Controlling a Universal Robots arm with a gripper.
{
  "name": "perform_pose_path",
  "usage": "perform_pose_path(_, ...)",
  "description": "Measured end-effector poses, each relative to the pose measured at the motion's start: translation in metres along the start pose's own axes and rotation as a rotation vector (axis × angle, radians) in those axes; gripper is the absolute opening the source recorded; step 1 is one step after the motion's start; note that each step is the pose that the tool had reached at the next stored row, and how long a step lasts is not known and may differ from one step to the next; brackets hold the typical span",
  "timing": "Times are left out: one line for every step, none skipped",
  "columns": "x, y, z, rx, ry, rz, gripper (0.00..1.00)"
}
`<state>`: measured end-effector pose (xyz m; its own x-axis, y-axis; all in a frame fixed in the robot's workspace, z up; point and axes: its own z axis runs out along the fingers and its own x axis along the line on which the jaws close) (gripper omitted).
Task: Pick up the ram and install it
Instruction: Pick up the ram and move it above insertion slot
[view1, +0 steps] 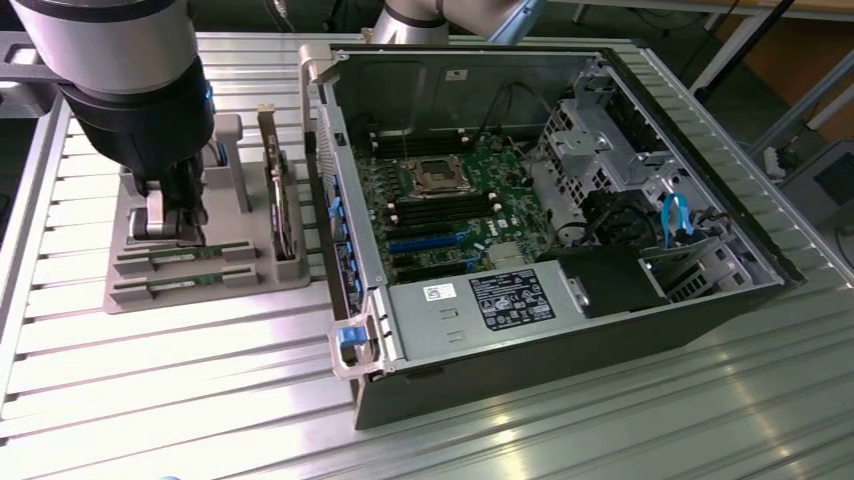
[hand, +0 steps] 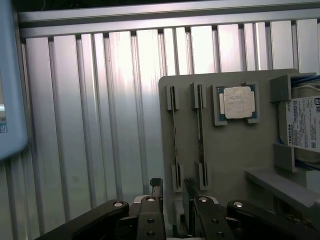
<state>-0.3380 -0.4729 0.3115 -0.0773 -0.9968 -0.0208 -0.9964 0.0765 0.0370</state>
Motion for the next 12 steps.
perform_pose_path(0.0000,0.0000,0.0006,0.0000,0.0000,0.000,0.29)
perform_pose_path(0.0000,0.0000,0.0017,0.0000,0.0000,0.000,0.29)
perform_pose_path(0.0000,-0.0001,0.0023,0.0000,0.0000,0.000,0.29)
perform_pose_path(-0.0001,-0.0001,0.0028,0.0000,-0.0001,0.000,0.29)
perform_pose_path(-0.0005,0.0000,0.0034,0.0002,-0.0002,0.000,0.29)
perform_pose_path(-0.0007,-0.0001,0.0037,0.0000,0.0000,0.000,0.29)
perform_pose_path(-0.0008,-0.0001,0.0039,-0.0001,0.0002,0.000,0.29)
perform_pose_path(-0.0008,-0.0001,0.0043,-0.0001,0.0003,0.000,0.29)
perform_pose_path(-0.0008,-0.0001,0.0046,0.0000,0.0005,0.000,0.29)
perform_pose_path(-0.0008,-0.0001,0.0048,0.0000,0.0006,0.000,0.29)
perform_pose_path(-0.0008,-0.0001,0.0052,0.0001,0.0005,0.000,0.29)
perform_pose_path(-0.0008,-0.0001,0.0059,0.0001,0.0005,0.000,0.29)
